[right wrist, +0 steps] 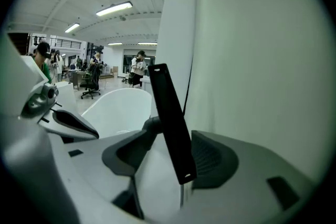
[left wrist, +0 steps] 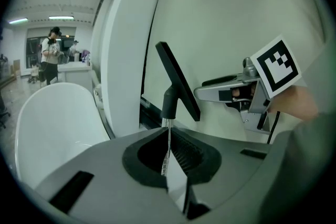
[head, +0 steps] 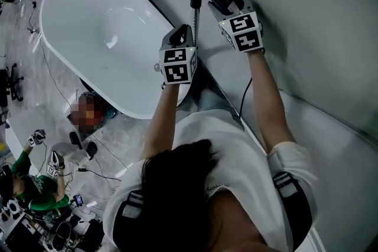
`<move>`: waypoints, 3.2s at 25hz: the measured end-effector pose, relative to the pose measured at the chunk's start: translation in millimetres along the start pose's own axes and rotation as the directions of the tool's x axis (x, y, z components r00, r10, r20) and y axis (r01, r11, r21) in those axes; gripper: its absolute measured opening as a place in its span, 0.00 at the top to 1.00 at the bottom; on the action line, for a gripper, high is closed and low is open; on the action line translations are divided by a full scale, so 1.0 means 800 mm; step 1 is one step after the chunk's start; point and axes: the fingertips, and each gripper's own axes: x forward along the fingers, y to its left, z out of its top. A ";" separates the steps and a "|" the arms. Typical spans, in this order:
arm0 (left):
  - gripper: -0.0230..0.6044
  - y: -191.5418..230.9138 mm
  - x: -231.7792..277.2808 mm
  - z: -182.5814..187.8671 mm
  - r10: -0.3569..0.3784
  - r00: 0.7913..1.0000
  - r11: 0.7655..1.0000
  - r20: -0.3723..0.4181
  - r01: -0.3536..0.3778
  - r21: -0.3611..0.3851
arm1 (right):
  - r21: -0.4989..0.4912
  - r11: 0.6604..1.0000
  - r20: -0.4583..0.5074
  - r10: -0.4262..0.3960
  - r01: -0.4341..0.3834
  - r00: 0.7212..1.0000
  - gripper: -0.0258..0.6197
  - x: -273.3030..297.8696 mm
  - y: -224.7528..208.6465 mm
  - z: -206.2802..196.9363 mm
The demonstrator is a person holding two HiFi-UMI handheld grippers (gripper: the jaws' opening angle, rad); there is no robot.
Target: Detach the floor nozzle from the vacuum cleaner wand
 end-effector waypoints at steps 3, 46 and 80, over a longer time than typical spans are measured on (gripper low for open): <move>0.95 0.004 0.006 -0.004 0.009 1.000 1.000 -0.012 -0.009 -0.005 | -0.057 0.998 -0.033 0.014 -0.016 0.999 0.55 0.017 -0.005 -0.006; 0.95 0.083 0.034 0.008 0.032 0.995 0.999 -0.098 -0.035 -0.026 | -0.318 0.937 -0.249 0.066 -0.146 0.966 0.64 0.178 0.001 -0.002; 0.58 -0.023 0.151 -0.057 -0.240 0.962 0.965 -0.134 0.251 0.076 | -0.293 0.950 -0.127 0.073 -0.107 0.989 0.64 0.086 -0.004 -0.036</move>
